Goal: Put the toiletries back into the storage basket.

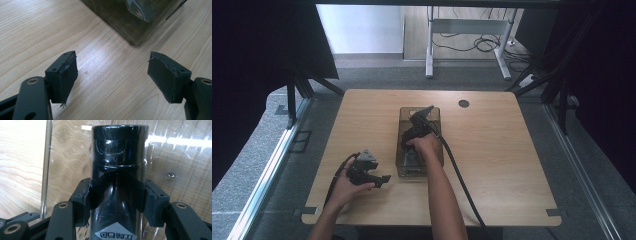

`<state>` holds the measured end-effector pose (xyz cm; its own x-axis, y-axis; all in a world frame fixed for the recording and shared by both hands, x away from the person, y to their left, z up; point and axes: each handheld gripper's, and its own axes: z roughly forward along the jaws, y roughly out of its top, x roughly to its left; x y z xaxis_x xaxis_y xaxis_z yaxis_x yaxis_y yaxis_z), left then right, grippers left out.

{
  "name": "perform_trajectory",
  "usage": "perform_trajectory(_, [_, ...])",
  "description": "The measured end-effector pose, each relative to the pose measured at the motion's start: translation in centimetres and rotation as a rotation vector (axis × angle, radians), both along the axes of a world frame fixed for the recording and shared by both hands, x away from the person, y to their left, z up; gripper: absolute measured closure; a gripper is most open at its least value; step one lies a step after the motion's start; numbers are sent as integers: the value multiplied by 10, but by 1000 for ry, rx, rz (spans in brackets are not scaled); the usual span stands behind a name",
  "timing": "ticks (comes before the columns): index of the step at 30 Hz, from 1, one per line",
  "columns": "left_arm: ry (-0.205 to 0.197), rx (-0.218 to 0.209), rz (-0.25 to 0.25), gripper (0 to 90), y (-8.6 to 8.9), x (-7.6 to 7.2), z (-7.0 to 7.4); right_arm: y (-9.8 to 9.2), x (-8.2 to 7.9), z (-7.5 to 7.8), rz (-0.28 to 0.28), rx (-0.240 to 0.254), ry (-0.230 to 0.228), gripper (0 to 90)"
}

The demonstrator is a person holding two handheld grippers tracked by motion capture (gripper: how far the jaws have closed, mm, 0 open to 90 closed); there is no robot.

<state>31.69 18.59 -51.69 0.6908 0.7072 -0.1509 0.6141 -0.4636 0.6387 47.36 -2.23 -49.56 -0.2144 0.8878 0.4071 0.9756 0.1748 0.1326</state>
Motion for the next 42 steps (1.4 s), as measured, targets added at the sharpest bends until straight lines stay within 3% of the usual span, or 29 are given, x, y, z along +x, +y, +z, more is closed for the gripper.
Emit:
perform_trajectory(12, [-3, 1, -1, 244, 1, 1, 0, 3, -2, -8, 16, -10, 1, 446])
perform_trajectory(21, [-3, 2, 2, 243, 1, 1, 0, -6, -5, 9, 42, -10, -35, 413])
perform_trajectory(33, [-1, 14, 13, 244, 0, 2, -2, -23, -28, 42, 197, 25, -189, 405])
perform_trajectory(38, [-5, 24, 20, 243, 3, 2, -3, -30, -45, 53, 331, 11, -294, 416])
perform_trajectory(42, [-5, 36, 31, 244, 4, 1, -4, -43, -60, 61, 401, 18, -382, 427])
